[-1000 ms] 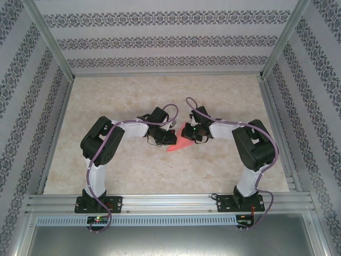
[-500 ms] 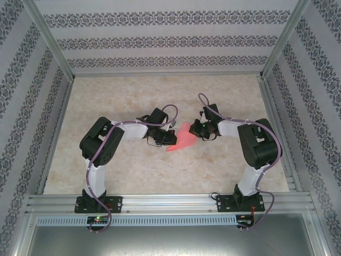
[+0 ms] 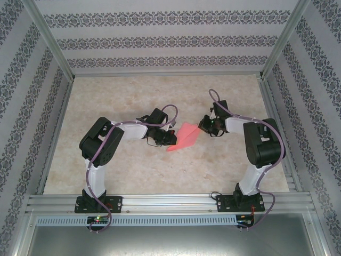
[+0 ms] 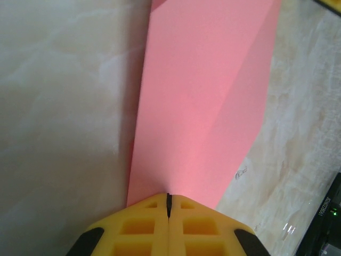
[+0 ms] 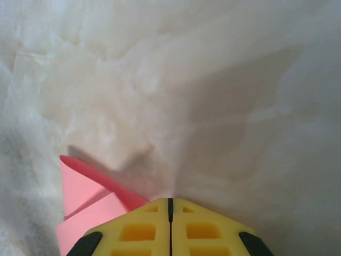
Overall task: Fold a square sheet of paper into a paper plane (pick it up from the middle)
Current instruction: Fourth fold the wing at the center of the table.
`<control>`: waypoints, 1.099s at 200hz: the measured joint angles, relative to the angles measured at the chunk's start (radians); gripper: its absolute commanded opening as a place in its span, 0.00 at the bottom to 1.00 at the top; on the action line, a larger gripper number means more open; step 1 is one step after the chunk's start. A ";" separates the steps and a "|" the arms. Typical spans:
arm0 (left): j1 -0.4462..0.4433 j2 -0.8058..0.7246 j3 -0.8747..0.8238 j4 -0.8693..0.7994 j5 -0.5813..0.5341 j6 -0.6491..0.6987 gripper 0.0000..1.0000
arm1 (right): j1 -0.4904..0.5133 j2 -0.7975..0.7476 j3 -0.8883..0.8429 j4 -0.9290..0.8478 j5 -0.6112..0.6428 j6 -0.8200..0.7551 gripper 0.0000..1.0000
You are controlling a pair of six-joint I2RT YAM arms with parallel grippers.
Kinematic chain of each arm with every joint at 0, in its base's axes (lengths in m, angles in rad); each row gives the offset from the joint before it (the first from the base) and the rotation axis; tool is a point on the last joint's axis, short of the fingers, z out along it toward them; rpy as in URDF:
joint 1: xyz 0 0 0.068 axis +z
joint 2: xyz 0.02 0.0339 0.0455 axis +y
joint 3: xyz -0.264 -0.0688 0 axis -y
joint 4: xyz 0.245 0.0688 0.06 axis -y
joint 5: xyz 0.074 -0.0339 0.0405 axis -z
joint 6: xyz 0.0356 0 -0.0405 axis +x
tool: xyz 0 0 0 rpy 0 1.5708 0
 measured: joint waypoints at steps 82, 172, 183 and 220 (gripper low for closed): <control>0.000 -0.003 -0.004 0.000 -0.002 0.000 0.00 | 0.171 -0.140 -0.149 0.154 0.078 0.035 0.06; 0.000 -0.005 -0.004 0.000 -0.001 0.000 0.00 | 0.200 0.028 -0.101 0.278 -0.082 0.111 0.07; 0.000 -0.005 -0.004 0.000 -0.001 0.000 0.00 | 0.207 0.028 -0.108 0.294 -0.092 0.119 0.07; 0.000 -0.011 -0.009 -0.002 -0.002 0.000 0.00 | 0.238 0.028 -0.130 0.317 -0.107 0.151 0.07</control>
